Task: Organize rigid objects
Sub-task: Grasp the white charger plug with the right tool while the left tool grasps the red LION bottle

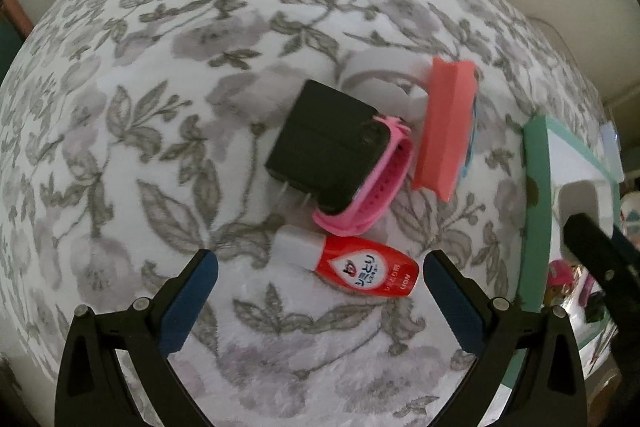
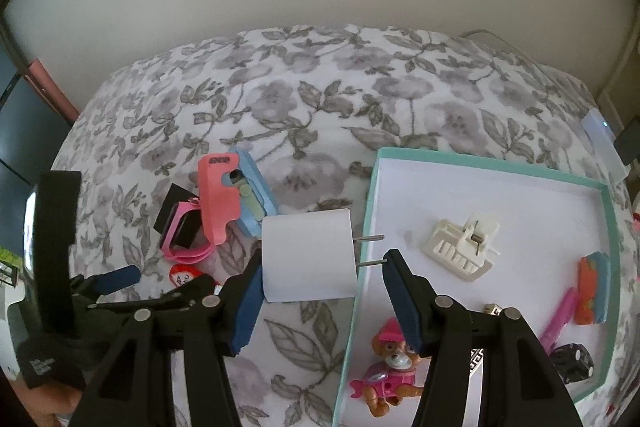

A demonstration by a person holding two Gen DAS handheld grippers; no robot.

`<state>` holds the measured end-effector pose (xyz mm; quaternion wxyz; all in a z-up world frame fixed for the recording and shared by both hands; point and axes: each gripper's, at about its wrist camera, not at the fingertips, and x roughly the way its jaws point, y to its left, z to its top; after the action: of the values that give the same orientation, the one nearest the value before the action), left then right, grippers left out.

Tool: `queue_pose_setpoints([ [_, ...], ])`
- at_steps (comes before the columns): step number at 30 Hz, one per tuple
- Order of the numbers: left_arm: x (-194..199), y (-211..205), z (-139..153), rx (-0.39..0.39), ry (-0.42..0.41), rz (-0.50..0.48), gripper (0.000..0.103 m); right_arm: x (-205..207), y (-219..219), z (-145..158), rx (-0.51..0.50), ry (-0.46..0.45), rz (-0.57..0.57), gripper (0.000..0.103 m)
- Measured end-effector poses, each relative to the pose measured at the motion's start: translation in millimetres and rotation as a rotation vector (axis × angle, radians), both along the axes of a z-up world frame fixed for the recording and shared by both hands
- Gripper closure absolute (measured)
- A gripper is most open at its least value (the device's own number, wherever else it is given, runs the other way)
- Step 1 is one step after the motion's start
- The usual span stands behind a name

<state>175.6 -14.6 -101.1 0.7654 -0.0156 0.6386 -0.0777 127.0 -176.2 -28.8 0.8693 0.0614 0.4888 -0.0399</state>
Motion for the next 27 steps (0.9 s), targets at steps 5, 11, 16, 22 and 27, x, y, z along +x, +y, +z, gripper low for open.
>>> queue_pose_setpoints([
  [5,2,-6,-11,0.043,0.012,-0.033,0.001,0,-3,-2,0.004,0.008,-0.011,0.042],
  [11,5,-8,-20,0.113,-0.006,-0.069,0.001,0,-4,-4,0.009,0.016,-0.019,0.042],
  [16,6,-15,-19,0.119,-0.018,-0.071,0.001,1,-5,-5,0.008,0.022,-0.021,0.042],
  [22,1,-15,-12,0.107,-0.027,-0.095,0.017,1,-5,-6,0.009,0.025,-0.022,0.042],
  [27,-1,-23,-5,0.121,-0.038,-0.119,0.024,0,-5,-6,0.01,0.029,-0.025,0.042],
])
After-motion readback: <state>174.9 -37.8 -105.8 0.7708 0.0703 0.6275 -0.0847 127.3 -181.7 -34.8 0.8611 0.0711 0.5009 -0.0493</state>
